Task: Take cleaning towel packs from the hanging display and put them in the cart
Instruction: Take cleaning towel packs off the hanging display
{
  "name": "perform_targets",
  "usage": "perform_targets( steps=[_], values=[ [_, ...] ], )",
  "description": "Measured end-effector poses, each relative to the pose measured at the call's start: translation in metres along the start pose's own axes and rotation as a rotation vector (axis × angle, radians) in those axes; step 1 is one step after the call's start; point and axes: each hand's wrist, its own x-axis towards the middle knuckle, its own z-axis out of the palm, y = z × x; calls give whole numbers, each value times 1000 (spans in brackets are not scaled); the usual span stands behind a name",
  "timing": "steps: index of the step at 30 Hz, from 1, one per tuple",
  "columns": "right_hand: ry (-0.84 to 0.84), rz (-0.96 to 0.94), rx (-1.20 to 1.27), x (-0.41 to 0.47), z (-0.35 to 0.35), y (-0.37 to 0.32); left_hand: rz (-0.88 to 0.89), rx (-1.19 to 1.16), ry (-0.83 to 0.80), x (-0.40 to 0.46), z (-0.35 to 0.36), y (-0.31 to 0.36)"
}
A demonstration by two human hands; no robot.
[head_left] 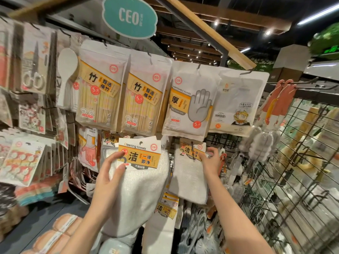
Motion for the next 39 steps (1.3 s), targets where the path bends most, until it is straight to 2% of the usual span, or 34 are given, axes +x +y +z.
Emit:
perform_targets(
  steps=[3,5,9,13,18,31,39],
  values=[
    [41,-44,-28,-17,-5,-3,-3,-37,14,-3,2,3],
    [3,-88,-20,-34,-6,-9,-14,-43,23,-6,3,2],
    [-122,-217,51,-68,-2,-32,-71,-58,26,-11,7,2],
    [-240,-334,-10,-96,8,-57,-95,-61,30,-17,13,10],
    [-456,-309,60,-129,14,-68,-74,-80,43,-22,14,10],
    [-368,-213,233,-150,-11,-82,-126,-144,18,-29,17,13],
    [-392,-145,320,-135,-15,-74,-131,-260,-81,-31,13,14]
  ],
)
